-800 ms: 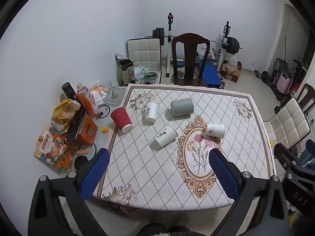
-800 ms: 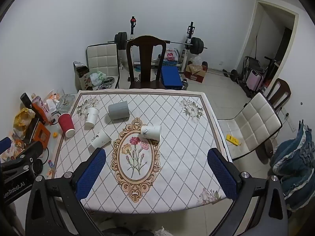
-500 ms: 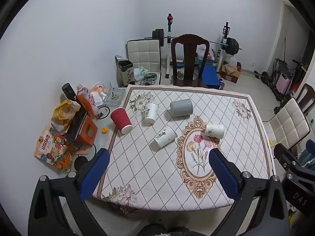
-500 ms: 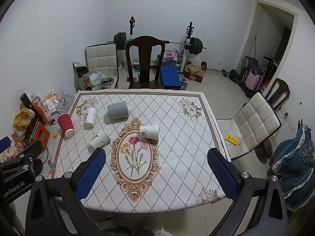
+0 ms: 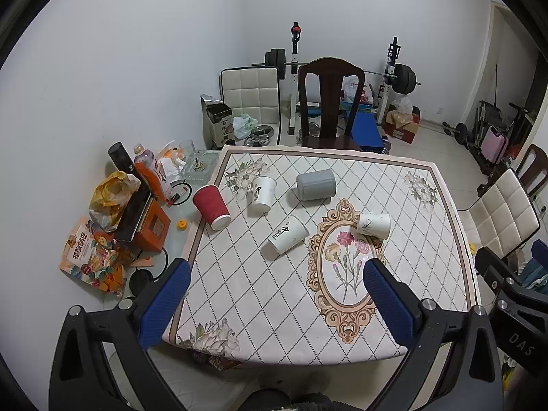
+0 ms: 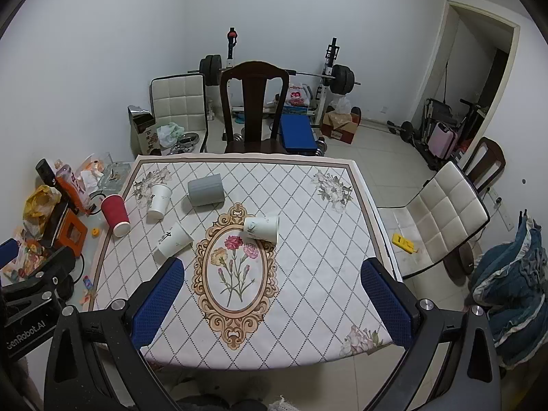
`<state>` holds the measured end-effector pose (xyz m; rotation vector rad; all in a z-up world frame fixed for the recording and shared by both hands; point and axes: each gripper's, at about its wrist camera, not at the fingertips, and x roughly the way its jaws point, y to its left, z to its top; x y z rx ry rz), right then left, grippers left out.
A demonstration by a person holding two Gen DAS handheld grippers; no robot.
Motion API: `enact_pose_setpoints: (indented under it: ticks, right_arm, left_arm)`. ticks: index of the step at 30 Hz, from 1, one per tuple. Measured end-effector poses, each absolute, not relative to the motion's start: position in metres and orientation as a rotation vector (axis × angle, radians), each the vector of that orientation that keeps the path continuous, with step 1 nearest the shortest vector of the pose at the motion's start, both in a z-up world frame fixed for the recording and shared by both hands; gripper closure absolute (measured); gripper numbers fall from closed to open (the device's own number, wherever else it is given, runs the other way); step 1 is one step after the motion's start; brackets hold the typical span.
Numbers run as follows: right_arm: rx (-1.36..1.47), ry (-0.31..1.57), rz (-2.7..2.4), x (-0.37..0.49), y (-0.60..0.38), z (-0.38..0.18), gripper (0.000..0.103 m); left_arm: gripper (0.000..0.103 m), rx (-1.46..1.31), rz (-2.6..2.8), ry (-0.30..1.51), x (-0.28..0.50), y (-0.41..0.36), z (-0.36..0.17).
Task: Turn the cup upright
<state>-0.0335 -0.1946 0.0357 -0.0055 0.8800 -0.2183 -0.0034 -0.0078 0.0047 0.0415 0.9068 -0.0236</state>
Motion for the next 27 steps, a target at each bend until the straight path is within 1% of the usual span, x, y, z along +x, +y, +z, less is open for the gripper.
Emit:
enact_pose_setpoints:
  ticks: [27]
  right_arm:
    - [-0.01,0.88,-0.213,-0.025,-0.184,0.041,0.0]
  left_arm:
    - [0.0,0.044,-0.02,0.901,-0.005,-0.001,0.004]
